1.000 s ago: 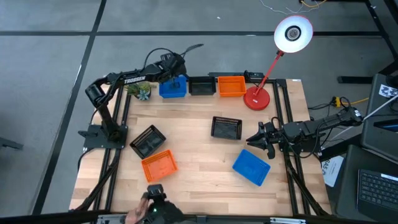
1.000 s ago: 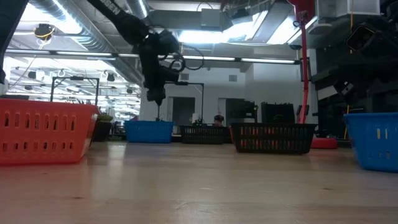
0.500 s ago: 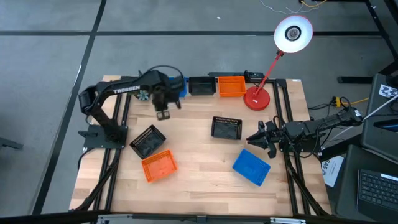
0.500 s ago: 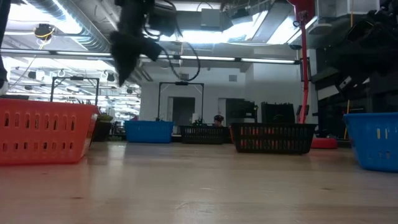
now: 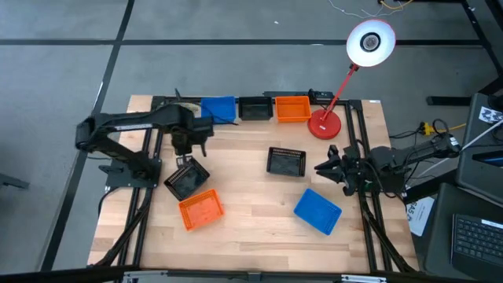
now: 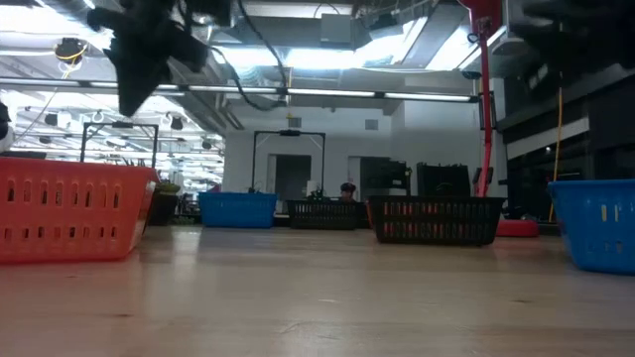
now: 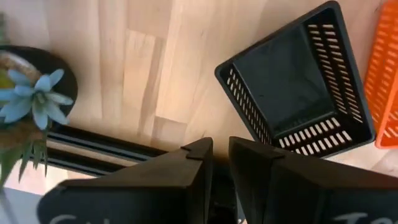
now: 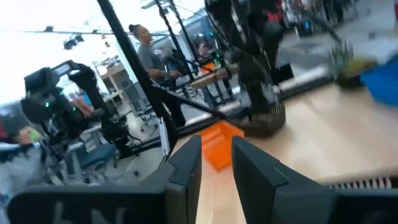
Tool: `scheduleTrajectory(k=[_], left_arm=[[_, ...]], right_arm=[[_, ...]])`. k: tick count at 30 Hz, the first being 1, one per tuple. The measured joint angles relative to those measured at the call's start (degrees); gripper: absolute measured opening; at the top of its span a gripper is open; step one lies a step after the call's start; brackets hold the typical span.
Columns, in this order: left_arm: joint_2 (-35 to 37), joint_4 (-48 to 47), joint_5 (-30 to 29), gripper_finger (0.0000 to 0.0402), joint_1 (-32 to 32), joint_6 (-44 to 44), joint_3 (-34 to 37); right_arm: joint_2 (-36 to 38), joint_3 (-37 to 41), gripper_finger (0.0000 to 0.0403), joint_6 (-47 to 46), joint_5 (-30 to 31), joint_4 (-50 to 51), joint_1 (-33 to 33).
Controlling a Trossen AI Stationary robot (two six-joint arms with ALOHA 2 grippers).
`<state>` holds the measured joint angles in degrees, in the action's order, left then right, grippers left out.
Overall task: Stack baskets by color
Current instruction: Stack the bottom right black bin on top of the top black bin
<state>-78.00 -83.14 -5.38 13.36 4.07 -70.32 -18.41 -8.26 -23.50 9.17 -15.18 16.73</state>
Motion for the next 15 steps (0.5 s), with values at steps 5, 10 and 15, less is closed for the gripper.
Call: scheduleTrajectory(k=[5,10,15], left_arm=[[8.89,5.67,-5.84,0.0045,-0.01,0.32,2.78],[15.85,15.66,-7.29,0.0045,0.01,-2.49,5.70],[18.31,20.76,-7.20,0.0045,0.01,-3.46,6.88]], right_arm=[[-10.53,-13.63,0.0088,9.17,1.40,9.23,-0.47],[-24.67,-30.07,0.0088,6.95,12.01,32.14,-4.25],[-36.35,-42.67,0.0088,4.15,19.36,47.12,-8.14]])
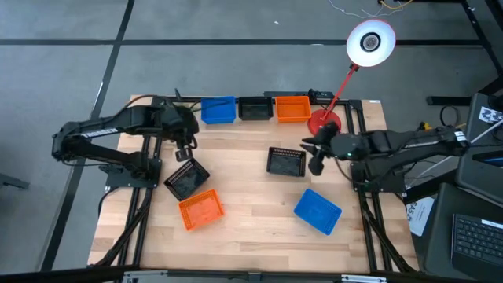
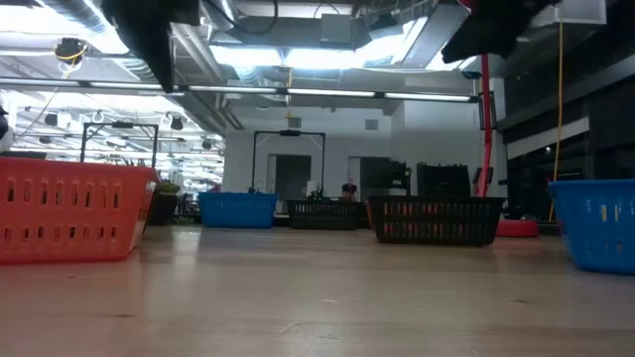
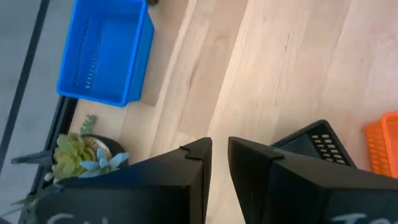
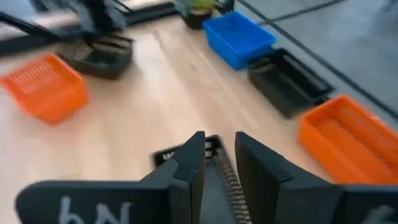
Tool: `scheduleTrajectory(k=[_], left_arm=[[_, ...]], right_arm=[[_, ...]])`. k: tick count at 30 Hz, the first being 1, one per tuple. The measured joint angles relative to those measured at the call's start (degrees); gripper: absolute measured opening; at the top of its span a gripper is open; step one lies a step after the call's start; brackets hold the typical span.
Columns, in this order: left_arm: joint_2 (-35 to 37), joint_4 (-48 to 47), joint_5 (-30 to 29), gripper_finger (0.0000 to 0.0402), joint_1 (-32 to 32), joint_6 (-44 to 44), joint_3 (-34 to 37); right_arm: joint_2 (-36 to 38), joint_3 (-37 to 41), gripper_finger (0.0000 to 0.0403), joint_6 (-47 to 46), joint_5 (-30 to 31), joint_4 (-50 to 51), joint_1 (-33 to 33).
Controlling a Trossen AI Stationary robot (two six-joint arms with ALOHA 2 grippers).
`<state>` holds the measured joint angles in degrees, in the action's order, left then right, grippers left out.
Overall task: Stack baskets by color
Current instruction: Stack the bottom right black bin on top of the top black bin
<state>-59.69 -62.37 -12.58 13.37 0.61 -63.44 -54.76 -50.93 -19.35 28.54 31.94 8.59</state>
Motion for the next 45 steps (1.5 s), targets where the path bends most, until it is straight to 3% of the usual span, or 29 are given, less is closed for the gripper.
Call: scheduleTrajectory(k=[6,11,16,20,23,30,35,45], left_arm=[[-0.09,0.31,0.01,0.0045,0.00,-0.87,0.00],[-0.14,0.33,0.00,0.0045,0.00,-1.17,0.00],[-0.14,0.35,0.02,0.0045,-0.02,-1.17,0.00],[-0.14,0.34,0.57,0.0045,0.00,-3.16,0.01],[-0.12,1.50,4.23,0.0045,0.00,-7.33,1.38],[4.56,11.02,10.31,0.0045,0.11,-8.75,12.05],[7.44,16.27,10.40,0.0045,0.11,-8.67,17.55],[7.36,18.77,10.36,0.0045,0.11,-10.24,17.86]], right_arm=[[-8.64,-7.88,0.0088,12.72,-2.08,-2.10,-0.60],[-14.74,-13.38,0.0111,13.88,-2.87,1.84,-3.12],[-19.76,-14.09,0.0147,14.96,-3.50,4.10,-6.63],[-23.29,-14.15,0.0157,11.60,-12.71,8.70,-8.82],[-25.25,-14.15,0.0158,8.93,-19.84,9.77,-9.20],[-30.82,-14.15,0.0158,7.75,-26.96,10.70,-9.04],[-36.03,-14.15,0.0158,7.42,-26.86,10.73,-8.22],[-42.58,-14.12,0.0158,7.38,-26.69,10.78,-4.93]])
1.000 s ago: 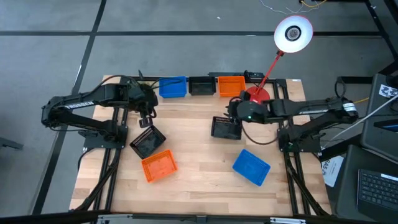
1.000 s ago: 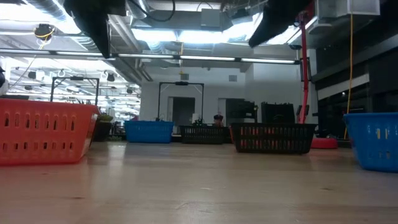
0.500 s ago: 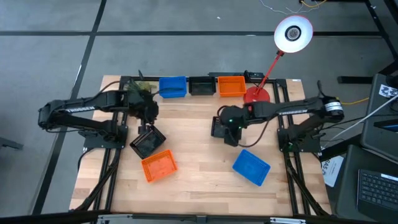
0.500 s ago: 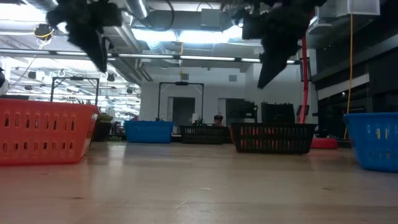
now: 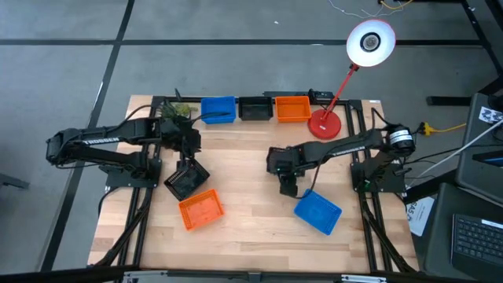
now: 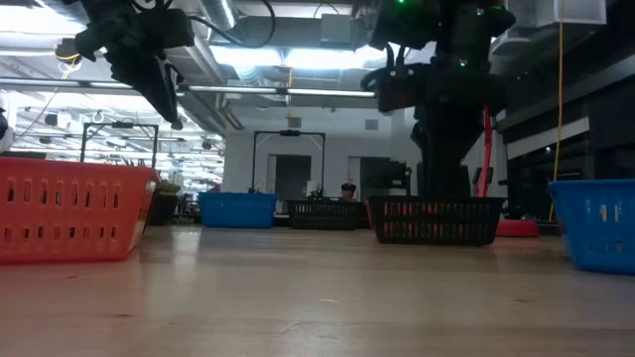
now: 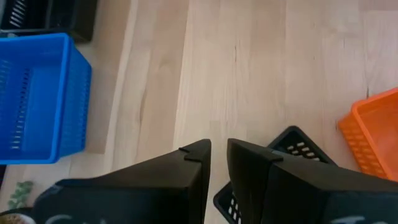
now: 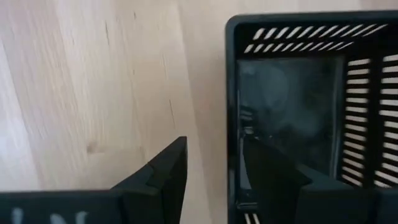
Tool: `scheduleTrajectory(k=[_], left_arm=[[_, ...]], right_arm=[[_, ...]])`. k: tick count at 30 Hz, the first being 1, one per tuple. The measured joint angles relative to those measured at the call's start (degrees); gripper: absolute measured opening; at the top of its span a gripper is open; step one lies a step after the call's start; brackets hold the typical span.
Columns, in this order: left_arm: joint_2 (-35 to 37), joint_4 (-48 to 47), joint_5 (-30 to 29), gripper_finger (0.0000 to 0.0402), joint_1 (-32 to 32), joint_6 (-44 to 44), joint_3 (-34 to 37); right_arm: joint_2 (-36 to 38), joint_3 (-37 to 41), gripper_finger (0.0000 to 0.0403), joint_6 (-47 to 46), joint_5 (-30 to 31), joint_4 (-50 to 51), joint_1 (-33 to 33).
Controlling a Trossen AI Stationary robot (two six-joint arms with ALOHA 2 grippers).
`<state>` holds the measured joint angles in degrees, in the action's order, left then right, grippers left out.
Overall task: Stack baskets by color
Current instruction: Stack the bottom right black bin on top of the top black bin
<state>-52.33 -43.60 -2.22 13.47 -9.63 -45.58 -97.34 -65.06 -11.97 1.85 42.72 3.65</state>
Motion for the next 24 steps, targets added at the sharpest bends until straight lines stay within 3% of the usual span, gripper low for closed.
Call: scheduleTrajectory(k=[8,17,21,24], left_arm=[[1.17,2.34,0.03,0.0045,0.00,-1.88,3.43],[13.80,15.57,0.44,0.0045,0.00,9.01,20.42],[19.42,19.34,-0.43,0.0045,-0.75,13.58,23.30],[22.84,22.73,-1.58,0.0045,-1.35,15.06,24.33]], right_arm=[[-2.10,0.04,0.0158,-3.37,3.88,2.05,0.79],[-3.84,1.23,0.0158,-5.84,5.84,3.23,0.79],[-5.10,1.90,0.0154,-7.12,9.16,2.86,0.79],[-5.14,1.88,0.0125,-7.43,9.70,1.25,0.79]])
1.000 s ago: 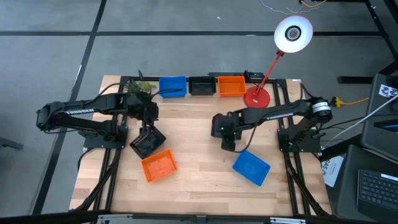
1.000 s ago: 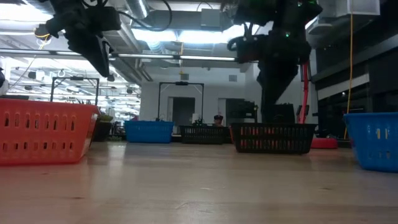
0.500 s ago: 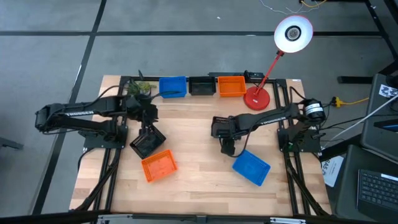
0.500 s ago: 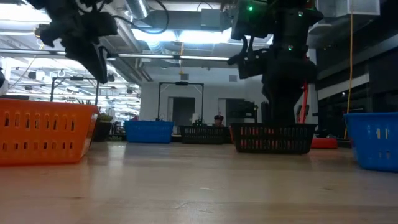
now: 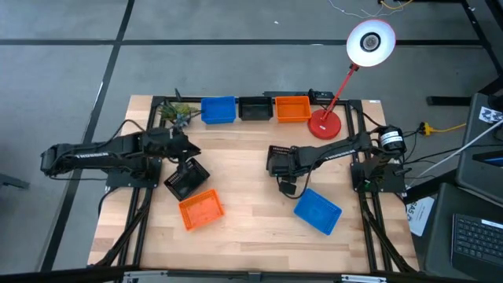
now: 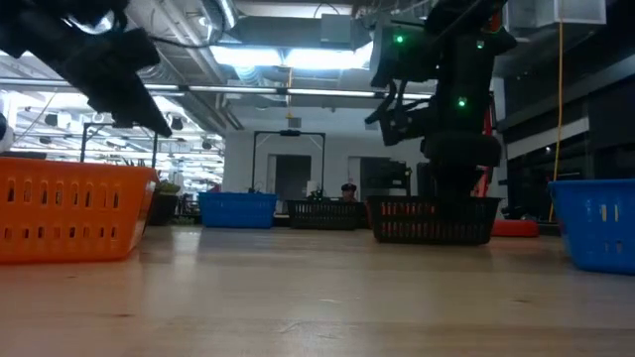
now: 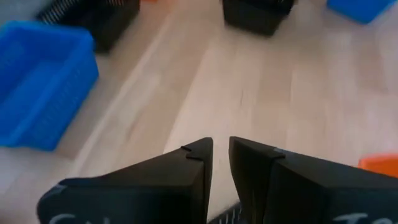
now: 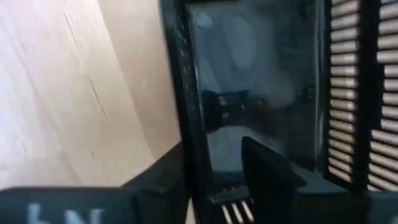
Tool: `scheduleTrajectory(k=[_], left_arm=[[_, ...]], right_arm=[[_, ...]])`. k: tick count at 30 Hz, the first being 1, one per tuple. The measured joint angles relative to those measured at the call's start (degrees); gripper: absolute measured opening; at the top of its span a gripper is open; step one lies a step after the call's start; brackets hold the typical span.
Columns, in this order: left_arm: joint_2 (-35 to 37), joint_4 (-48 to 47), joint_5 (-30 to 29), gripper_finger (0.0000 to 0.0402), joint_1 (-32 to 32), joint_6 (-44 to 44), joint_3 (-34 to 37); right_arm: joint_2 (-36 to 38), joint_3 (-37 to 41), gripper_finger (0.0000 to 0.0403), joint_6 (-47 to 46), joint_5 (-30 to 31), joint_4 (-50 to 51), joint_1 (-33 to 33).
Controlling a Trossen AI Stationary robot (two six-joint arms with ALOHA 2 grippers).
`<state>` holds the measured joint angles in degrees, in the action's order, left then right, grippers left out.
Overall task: Stack baskets by color
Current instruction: Stack the bottom right black bin on top of the top black bin
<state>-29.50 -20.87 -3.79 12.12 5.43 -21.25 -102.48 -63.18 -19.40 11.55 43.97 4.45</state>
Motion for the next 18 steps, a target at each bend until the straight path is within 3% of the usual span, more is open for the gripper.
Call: scheduleTrajectory(k=[5,9,15,18], left_arm=[[4.05,4.64,-0.01,0.0045,-1.27,-1.32,1.75],[5.45,5.28,0.05,0.0045,-1.84,-1.31,2.36],[5.51,5.17,-0.02,0.0045,-1.82,-1.01,2.60],[5.51,5.17,-0.02,0.0045,-1.82,-0.97,2.60]], right_arm=[[-0.02,-0.10,0.0016,2.27,-0.39,-3.26,0.00],[-0.07,-5.22,0.0004,10.09,3.05,-2.58,-0.84],[-0.07,-18.10,0.0002,30.91,17.01,-4.91,-7.38],[-0.04,-23.31,0.0002,40.98,14.23,-7.50,-14.08]])
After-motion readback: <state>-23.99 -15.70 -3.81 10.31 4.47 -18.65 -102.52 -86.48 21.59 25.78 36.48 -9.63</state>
